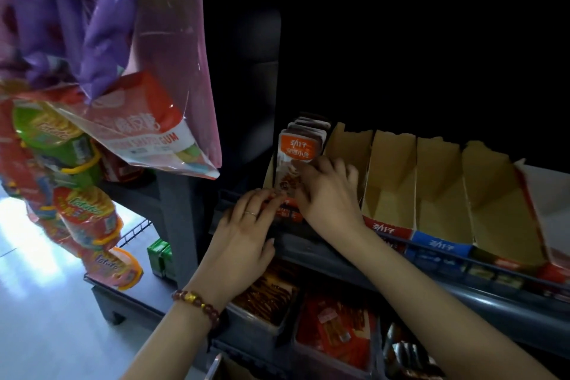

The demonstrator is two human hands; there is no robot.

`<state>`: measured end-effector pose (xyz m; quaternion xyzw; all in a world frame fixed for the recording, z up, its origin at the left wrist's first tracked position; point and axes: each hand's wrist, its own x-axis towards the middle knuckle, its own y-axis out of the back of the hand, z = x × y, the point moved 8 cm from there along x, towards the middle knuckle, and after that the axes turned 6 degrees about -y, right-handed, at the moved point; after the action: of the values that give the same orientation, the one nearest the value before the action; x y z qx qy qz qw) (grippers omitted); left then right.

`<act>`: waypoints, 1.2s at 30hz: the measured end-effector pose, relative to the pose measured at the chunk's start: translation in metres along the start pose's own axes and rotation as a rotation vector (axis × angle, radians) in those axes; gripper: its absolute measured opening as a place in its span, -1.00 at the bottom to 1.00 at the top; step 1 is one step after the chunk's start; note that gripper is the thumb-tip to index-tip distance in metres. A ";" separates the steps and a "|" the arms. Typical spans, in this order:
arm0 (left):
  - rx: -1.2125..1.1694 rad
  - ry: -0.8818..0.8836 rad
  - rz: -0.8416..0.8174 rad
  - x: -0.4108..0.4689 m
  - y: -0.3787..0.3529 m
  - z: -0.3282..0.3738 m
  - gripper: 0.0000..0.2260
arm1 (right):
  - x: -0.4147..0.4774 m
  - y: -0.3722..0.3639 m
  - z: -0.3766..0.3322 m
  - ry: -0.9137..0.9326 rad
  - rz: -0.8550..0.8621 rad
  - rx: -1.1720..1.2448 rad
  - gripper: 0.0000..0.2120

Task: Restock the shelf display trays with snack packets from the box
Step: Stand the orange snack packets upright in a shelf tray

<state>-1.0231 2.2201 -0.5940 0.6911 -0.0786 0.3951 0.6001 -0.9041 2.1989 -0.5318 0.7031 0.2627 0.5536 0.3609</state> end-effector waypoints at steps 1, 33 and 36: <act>0.004 -0.002 -0.014 -0.001 -0.001 0.000 -0.27 | -0.003 0.004 0.000 0.010 -0.011 0.023 -0.60; -0.138 -0.001 -0.770 -0.296 0.009 0.013 -0.78 | -0.409 -0.235 -0.010 -0.635 -1.568 0.500 -0.84; -0.139 0.034 -0.802 -0.308 0.007 0.011 -0.77 | -0.411 -0.259 -0.010 -0.823 -1.498 0.461 -0.68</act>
<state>-1.2303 2.0955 -0.7857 0.6181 0.1805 0.1349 0.7531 -1.0080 2.0405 -0.9796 0.5449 0.6086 -0.1917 0.5440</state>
